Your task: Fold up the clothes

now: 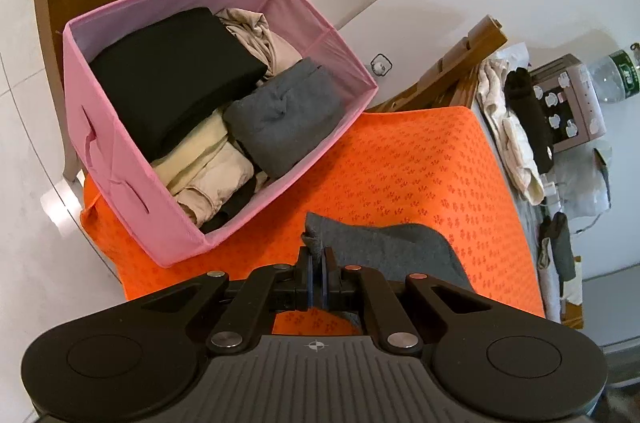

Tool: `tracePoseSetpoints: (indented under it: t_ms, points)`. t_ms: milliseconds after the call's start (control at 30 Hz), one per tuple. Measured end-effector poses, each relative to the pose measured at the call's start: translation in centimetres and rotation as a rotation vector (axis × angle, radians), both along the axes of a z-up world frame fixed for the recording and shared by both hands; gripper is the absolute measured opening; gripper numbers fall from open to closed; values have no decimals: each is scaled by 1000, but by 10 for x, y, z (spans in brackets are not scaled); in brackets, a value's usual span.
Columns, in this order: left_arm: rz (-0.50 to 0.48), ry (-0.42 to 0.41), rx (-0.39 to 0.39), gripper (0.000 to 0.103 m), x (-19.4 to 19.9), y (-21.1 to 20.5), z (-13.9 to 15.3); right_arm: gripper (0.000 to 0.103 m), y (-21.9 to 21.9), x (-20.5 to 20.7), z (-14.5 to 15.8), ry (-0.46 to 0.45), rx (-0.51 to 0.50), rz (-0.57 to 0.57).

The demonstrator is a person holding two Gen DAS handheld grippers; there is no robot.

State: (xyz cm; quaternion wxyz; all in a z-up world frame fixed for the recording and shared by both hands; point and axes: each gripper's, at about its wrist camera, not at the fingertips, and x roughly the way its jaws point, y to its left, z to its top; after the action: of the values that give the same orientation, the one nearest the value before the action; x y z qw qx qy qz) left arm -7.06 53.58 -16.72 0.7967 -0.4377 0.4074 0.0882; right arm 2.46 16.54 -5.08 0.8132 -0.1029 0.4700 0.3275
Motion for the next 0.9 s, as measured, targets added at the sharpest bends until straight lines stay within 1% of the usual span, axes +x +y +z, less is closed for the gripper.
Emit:
tracePoseSetpoints:
  t_ms: [100,233,433,467,533,700,733,767,800,833,900]
  points:
    - [4,-3,8,7,0,-2,-2,44,32,23,3,31,23,94]
    - [6,-5,18,7,-2,-5,-5,44,79,54,-4,81,8,226]
    - [26,-19,17,7,-7,-8,-7,42,143,82,-30,161,-78,435]
    - [31,-21,16,7,-7,-8,-7,41,151,85,-35,174,-93,460]
    - [39,-27,14,7,-9,-9,-8,34,163,88,-43,197,-123,506]
    - [54,-48,16,7,-12,-10,-7,32,175,92,-56,203,-164,539]
    - [55,-51,18,7,-12,-10,-7,30,175,92,-57,203,-169,543]
    - [55,-55,20,7,-12,-10,-6,22,176,91,-58,207,-172,551]
    - [55,-59,23,7,-12,-11,-5,3,177,90,-59,213,-175,561]
    - [55,-68,25,7,-12,-11,-3,2,177,88,-58,211,-178,572]
    - [55,-98,27,7,-13,-10,2,1,176,86,-51,184,-169,581]
